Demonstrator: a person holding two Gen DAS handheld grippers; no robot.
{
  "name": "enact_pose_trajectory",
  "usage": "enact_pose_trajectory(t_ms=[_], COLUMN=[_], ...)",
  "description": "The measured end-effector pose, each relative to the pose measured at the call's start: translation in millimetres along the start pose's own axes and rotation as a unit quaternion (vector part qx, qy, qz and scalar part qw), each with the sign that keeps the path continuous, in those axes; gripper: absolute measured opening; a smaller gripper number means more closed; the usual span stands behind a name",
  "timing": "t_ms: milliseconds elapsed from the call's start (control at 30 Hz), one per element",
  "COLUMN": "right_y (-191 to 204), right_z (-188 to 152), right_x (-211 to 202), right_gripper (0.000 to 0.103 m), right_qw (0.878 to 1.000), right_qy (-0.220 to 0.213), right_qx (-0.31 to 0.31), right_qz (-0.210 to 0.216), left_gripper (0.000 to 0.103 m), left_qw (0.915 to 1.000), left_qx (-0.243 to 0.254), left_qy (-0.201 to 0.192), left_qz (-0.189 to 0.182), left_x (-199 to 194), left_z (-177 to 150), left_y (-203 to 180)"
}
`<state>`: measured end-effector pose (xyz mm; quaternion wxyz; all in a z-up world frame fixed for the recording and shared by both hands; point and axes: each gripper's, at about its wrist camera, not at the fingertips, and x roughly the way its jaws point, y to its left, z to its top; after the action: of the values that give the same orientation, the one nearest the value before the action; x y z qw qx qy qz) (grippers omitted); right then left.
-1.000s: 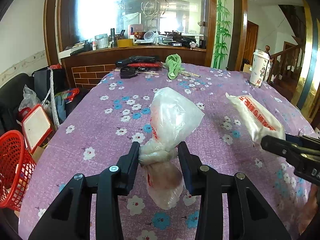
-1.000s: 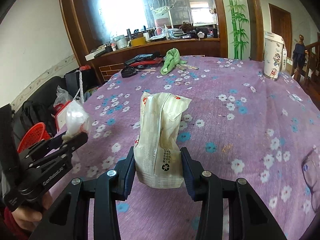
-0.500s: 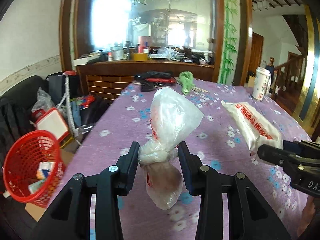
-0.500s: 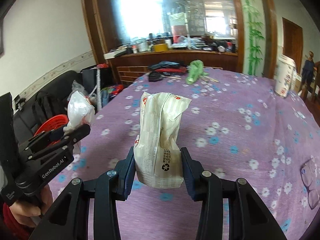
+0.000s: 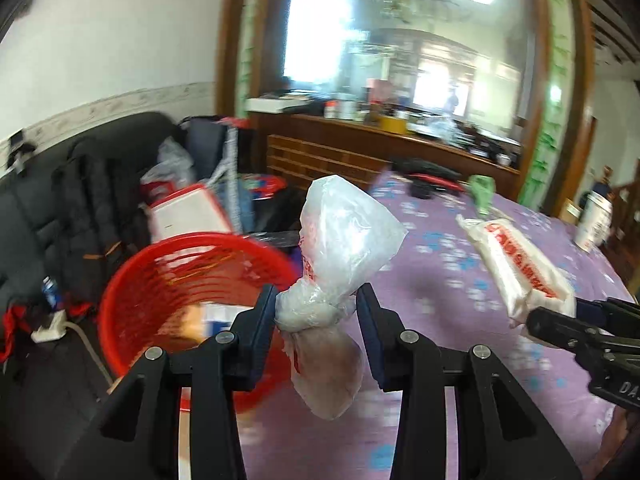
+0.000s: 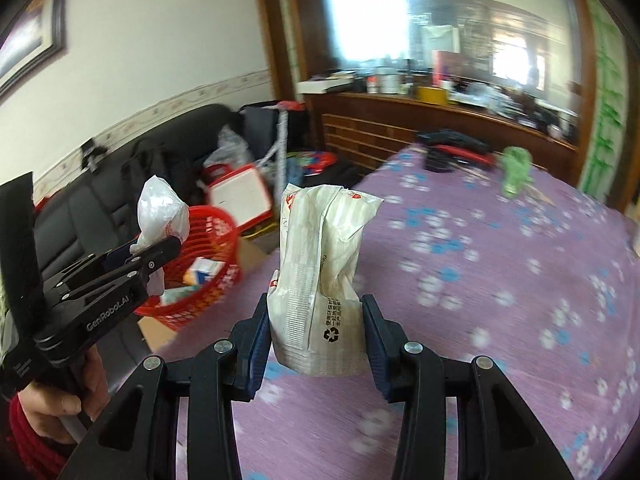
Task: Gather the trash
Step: 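Open both tools to drop the wrapper and plastic bag into the basket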
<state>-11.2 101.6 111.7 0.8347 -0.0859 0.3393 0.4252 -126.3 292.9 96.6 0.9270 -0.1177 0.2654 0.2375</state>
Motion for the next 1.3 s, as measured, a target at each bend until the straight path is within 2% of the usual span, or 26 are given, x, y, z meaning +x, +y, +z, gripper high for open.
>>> enact_pose_trajectory(t_ms=[133,300,567,633,700,733,767,933,1000,1033,1167,1300], right_y=[31.9,66.6,105.6,112.0,115.6,115.7,115.2,102.5,98.1,93.9,80.7,68.7], right_z=[10.6,19.8,36.7,41.2,44.0,44.6,44.1,37.6,35.0,31.7,17.4,-4.8], right_x=[26.2,53.7,91.2,101.8,109.6,113.3,112.6,94.9,85.9,78.8,53.1,25.6], right_gripper=[0.046,0.046,0.047,0.049,0.054,0.058,0.058,0.064,0.071,0.076,0.086,0.090], right_qw=[0.999,0.997,0.994,0.993,0.993,0.993,0.993,0.996,0.997,0.998,0.999,0.999], right_qy=[0.016,0.031,0.047,0.051,0.053,0.056,0.053,0.034,0.026,0.021,0.014,0.010], right_qx=[-0.025,-0.053,-0.074,-0.074,-0.069,-0.067,-0.065,-0.047,-0.045,-0.045,-0.040,-0.038], right_qz=[0.024,0.044,0.072,0.077,0.076,0.083,0.084,0.072,0.054,0.037,0.000,-0.033], left_gripper=[0.038,0.038,0.038,0.043,0.059,0.071,0.077,0.079,0.079,0.083,0.098,0.099], left_qw=[0.9988,0.9956,0.9945,0.9949,0.9952,0.9954,0.9955,0.9957,0.9952,0.9949,0.9929,0.9934], left_qx=[-0.030,-0.065,-0.079,-0.077,-0.076,-0.078,-0.079,-0.075,-0.075,-0.074,-0.071,-0.047], left_qy=[0.013,0.027,0.037,0.038,0.041,0.036,0.031,0.014,0.008,0.005,-0.024,-0.044], left_qz=[0.037,0.061,0.059,0.053,0.046,0.044,0.042,0.053,0.062,0.067,0.092,0.096], left_x=[12.7,23.7,34.0,37.6,41.3,41.0,40.2,30.6,25.2,20.4,-6.3,-35.1], left_z=[-2.1,-6.1,-8.2,-8.3,-7.4,-7.5,-7.8,-9.3,-10.2,-11.2,-20.0,-31.7], left_y=[52.4,100.4,123.1,123.5,123.6,123.0,123.1,116.2,112.8,109.9,97.0,74.7])
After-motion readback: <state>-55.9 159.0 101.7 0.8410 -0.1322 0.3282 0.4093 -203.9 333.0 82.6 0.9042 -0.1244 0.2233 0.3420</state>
